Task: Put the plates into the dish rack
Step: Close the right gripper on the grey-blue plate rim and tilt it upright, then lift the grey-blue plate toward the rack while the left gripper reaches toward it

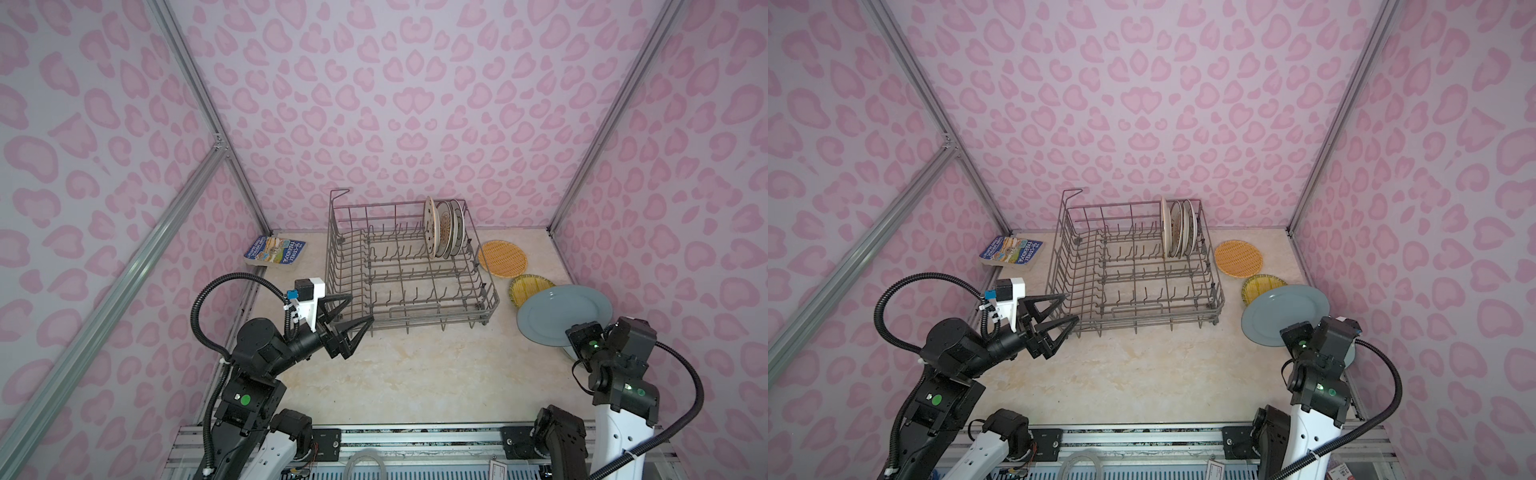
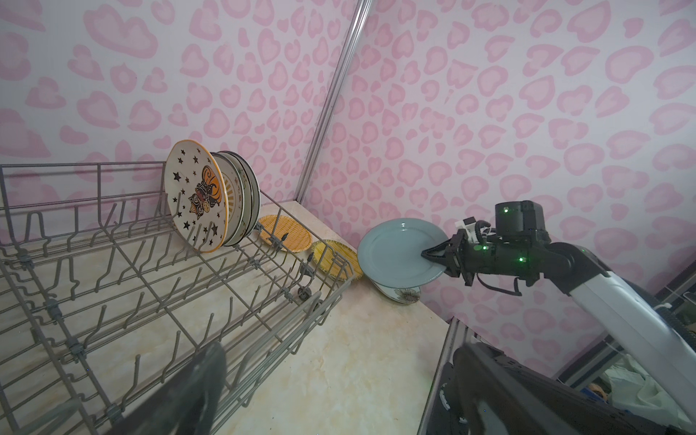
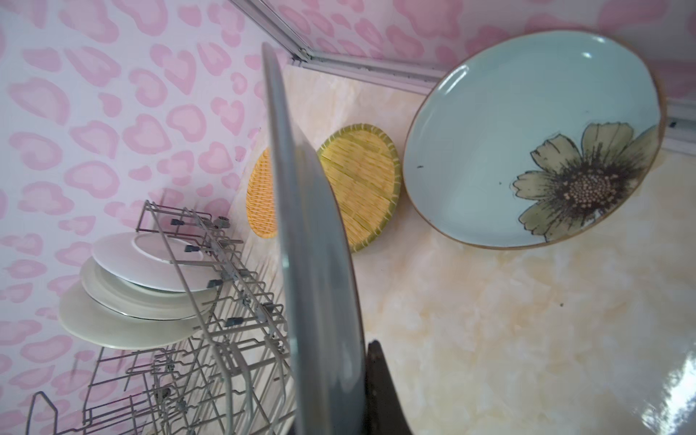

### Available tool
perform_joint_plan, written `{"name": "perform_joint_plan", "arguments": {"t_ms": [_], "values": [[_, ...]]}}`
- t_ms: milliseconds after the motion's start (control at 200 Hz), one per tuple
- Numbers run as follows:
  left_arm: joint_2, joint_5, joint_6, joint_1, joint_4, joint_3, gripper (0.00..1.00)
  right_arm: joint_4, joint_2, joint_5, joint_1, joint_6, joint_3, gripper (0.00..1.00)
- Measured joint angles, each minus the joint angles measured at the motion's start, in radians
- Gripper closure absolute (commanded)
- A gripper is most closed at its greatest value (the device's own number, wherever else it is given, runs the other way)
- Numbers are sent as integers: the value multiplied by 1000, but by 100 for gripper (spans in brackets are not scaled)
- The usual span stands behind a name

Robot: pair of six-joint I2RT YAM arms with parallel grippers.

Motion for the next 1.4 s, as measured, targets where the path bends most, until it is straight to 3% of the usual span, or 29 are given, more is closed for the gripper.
{"name": "perform_joint_plan", "arguments": {"t_ms": [345,580,735,845,1025,1220,1400], "values": [[17,-19,-8,0,6,-9,2,28,157,-53,45,1,282,100],[22,-70,-19,-6,26,-37,0,93,250,-55,365,7,388,100],[59,-116,-28,-49,58,-48,0,136,343,21,590,6,420,100],[113,-200,-35,-167,77,-43,1,160,394,40,665,11,423,100],[268,-397,62,-494,84,52,1,214,455,85,687,71,398,100],[467,-667,282,-749,107,169,2,246,443,104,689,153,351,100],[650,-879,535,-898,138,265,1,190,440,132,689,216,370,100]]}}
